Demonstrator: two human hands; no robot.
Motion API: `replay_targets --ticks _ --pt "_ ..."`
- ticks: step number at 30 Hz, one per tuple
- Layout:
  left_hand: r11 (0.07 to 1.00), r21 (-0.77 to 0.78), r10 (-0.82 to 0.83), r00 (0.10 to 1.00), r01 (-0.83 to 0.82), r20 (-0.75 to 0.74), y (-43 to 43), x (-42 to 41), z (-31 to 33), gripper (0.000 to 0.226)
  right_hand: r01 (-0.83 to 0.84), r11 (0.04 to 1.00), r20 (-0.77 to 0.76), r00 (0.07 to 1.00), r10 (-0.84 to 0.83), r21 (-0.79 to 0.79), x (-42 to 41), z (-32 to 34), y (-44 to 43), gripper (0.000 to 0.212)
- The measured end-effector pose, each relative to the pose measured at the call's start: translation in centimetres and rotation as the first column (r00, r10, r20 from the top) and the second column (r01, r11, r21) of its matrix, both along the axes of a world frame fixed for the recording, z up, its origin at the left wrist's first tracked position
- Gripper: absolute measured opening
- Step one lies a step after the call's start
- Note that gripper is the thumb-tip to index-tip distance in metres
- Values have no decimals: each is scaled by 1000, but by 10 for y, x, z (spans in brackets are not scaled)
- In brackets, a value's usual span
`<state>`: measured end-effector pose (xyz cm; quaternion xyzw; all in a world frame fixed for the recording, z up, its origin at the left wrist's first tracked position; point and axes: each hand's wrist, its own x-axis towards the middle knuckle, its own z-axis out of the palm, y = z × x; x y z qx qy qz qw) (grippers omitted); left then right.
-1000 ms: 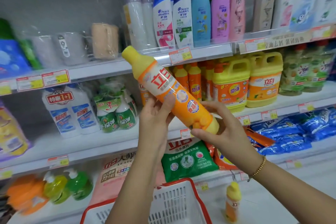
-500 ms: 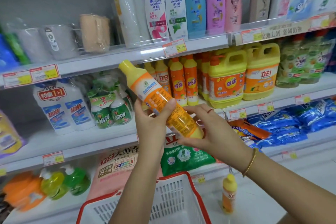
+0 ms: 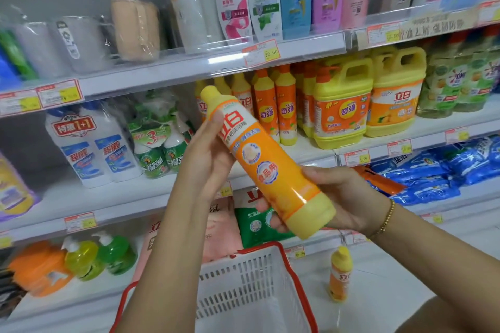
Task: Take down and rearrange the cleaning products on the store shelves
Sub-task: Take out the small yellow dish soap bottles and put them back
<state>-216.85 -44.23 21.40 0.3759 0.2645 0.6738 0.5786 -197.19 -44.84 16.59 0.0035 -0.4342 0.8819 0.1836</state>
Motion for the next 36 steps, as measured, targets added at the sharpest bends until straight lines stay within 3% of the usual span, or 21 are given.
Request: replay_targets --ticks 3,6,9,12,14,16,18,21,24,28,30,32,36 --pt "998 -56 3 1000 -3 10 3 3 5 49 -156 981 -131 981 141 -119 -2 4 -1 58" --pt "983 -185 14 1000 -11 15 9 9 3 63 -174 958 -200 971 129 -228 -2 7 3 66" --pt "961 -275 12 1000 -11 3 16 11 -3 57 -166 944 -195 974 112 -287 2 3 6 68" --pt "958 -287 17 1000 -14 7 21 13 -9 51 -97 965 -73 994 81 -245 10 1 8 62" --pt "963 -267 37 999 -42 -25 23 16 -10 51 118 993 173 978 -115 -5 18 7 8 52" --pt "978 -187 60 984 -91 -165 22 23 -12 60 313 871 427 776 -464 377 26 13 5 41" --pt "991 -52 95 927 -121 -362 20 37 -16 67 282 690 471 558 -683 666 32 14 9 36" --pt "986 128 158 804 -102 -573 22 68 -29 71 253 397 287 379 -880 882 42 8 23 40" --pt "981 189 164 725 -47 -669 32 101 -54 76 138 150 116 233 -966 979 67 -1 33 37" --pt "991 103 6 727 89 -687 51 147 -95 75 98 58 52 60 -997 993 102 -44 38 34" --pt "982 58 -80 679 178 -729 66 167 -121 70 155 40 44 -24 -999 987 117 -77 46 35" --pt "975 45 -84 549 218 -832 79 179 -154 56 233 50 79 -115 -990 971 133 -114 56 42" --pt "970 -118 -157 174 213 -972 89 172 -247 36 352 100 214 -301 -929 931 160 -194 75 54"
